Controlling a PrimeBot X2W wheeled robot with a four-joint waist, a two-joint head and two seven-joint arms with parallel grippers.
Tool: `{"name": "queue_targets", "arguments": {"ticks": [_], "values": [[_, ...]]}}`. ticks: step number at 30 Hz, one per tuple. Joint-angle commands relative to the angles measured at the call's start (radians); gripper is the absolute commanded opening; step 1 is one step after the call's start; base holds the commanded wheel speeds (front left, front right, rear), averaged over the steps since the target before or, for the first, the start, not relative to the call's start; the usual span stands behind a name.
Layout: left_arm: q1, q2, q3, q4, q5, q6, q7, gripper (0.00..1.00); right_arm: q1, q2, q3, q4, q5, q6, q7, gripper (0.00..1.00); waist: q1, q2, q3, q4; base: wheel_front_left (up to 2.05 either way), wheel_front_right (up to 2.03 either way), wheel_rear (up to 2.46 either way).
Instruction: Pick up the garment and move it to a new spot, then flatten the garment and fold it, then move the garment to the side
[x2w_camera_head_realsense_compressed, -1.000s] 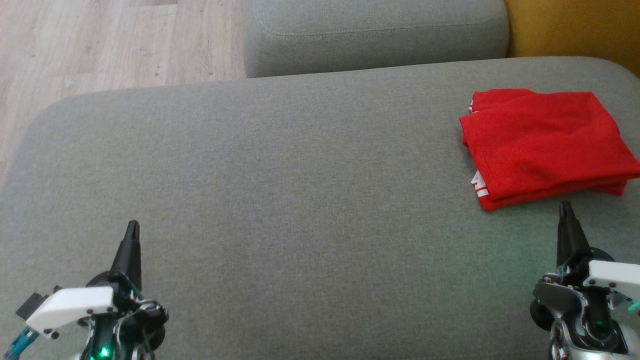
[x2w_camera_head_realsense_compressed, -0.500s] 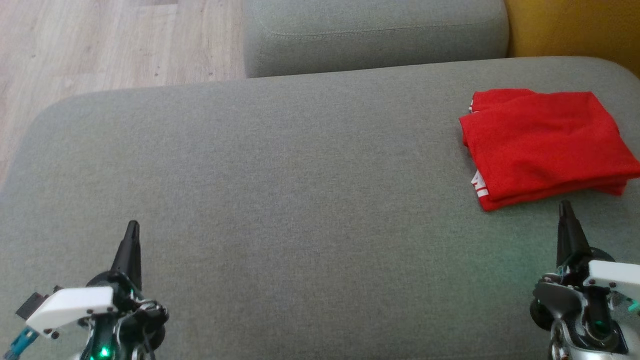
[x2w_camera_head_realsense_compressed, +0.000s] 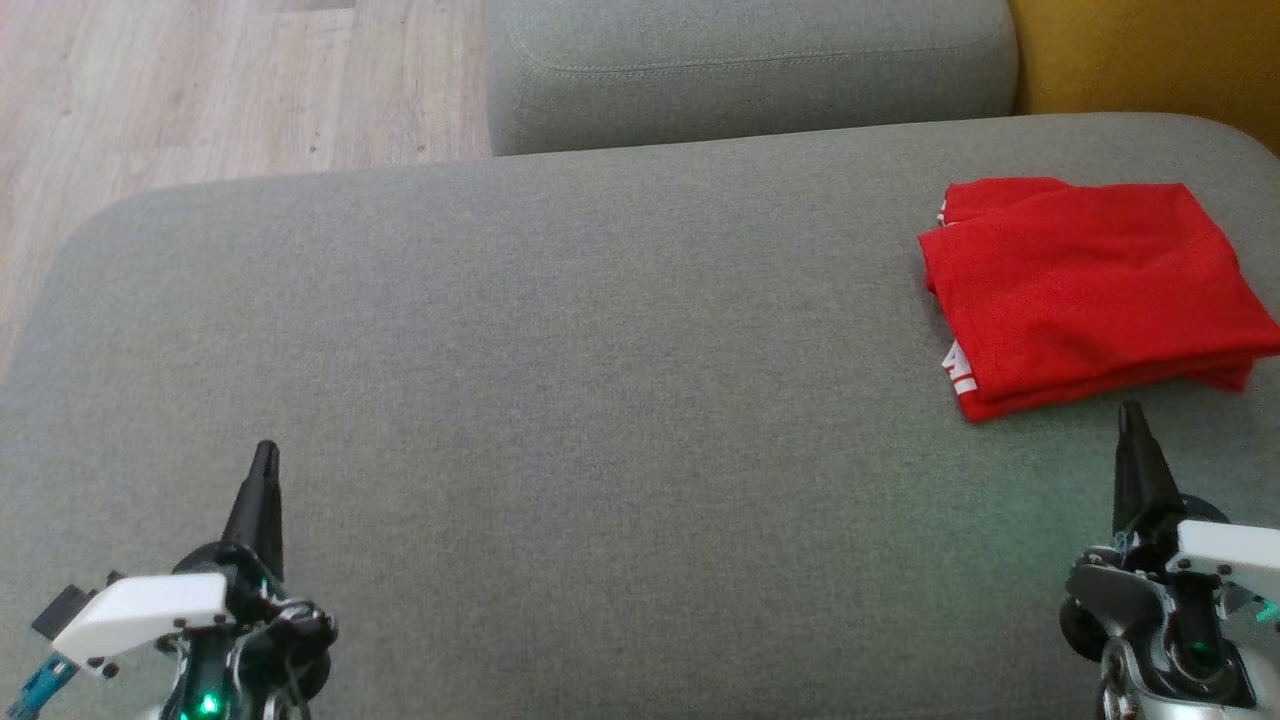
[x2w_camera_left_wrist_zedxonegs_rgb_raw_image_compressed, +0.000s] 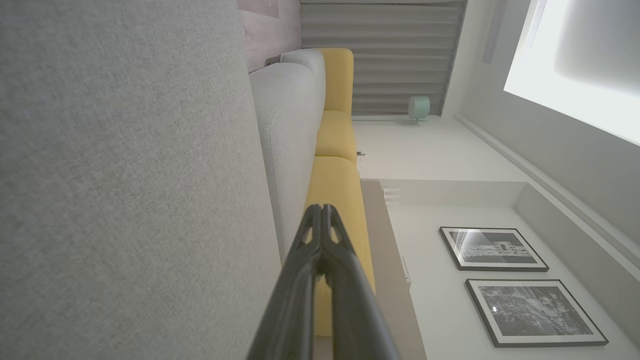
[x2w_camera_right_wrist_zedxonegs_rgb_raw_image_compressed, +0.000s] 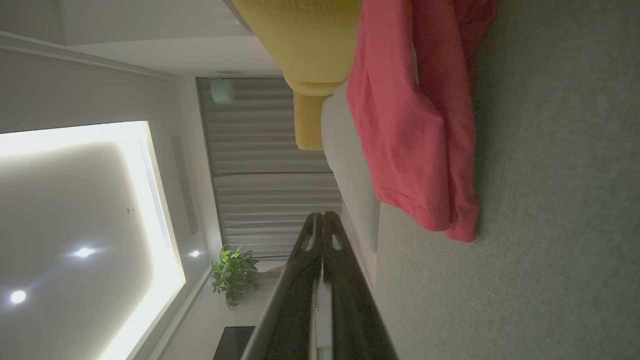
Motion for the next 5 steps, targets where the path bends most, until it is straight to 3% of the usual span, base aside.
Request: {"name": "queue_targets", "arguments": {"ticks": [1,5], "values": [[-0.058,0.008,0.036,-0.039,-0.004,-0.007,0.008,0.0,-0.02,-0.003,0.021,-0.039,0.007,0.008,0.006,0.0,0.0,0.0,0.0,0.0,0.0,0.0,0.0],[-0.058,0.008,0.036,-0.039,-0.004,-0.007,0.008,0.0,-0.02,-0.003,0.021,-0.039,0.007,0.008,0.006,0.0,0.0,0.0,0.0,0.0,0.0,0.0,0.0]]}}
